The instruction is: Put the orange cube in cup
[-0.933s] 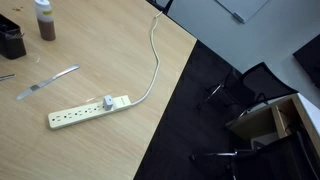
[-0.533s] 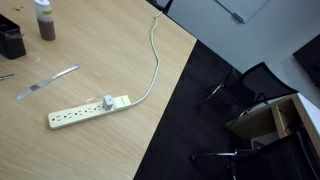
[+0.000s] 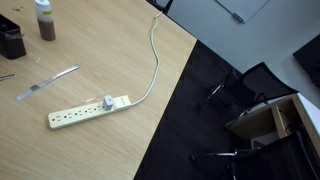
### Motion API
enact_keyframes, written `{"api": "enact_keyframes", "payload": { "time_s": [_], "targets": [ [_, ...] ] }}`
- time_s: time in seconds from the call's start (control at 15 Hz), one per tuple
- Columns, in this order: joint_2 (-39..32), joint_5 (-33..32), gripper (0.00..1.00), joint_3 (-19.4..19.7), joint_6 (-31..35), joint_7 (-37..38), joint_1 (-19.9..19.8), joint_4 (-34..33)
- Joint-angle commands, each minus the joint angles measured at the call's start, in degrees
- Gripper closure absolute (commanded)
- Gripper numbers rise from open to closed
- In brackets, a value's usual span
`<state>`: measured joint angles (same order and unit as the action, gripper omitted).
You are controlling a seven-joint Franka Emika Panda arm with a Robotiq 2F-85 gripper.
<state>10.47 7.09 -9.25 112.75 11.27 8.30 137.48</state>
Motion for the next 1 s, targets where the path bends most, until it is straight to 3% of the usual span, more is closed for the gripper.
{"api": "enact_keyframes", "payload": {
  "time_s": [0.0,0.33,0.93],
  "targets": [
    [0.0,0.0,0.00,0.0,-0.2,0.0,0.0,-0.1],
    [-3.5,0.8,0.00,-1.2,5.9,-1.2,1.3,-0.1],
    [-21.8,-2.9,0.00,-3.8,23.1,1.9,6.2,-4.3]
  ]
}}
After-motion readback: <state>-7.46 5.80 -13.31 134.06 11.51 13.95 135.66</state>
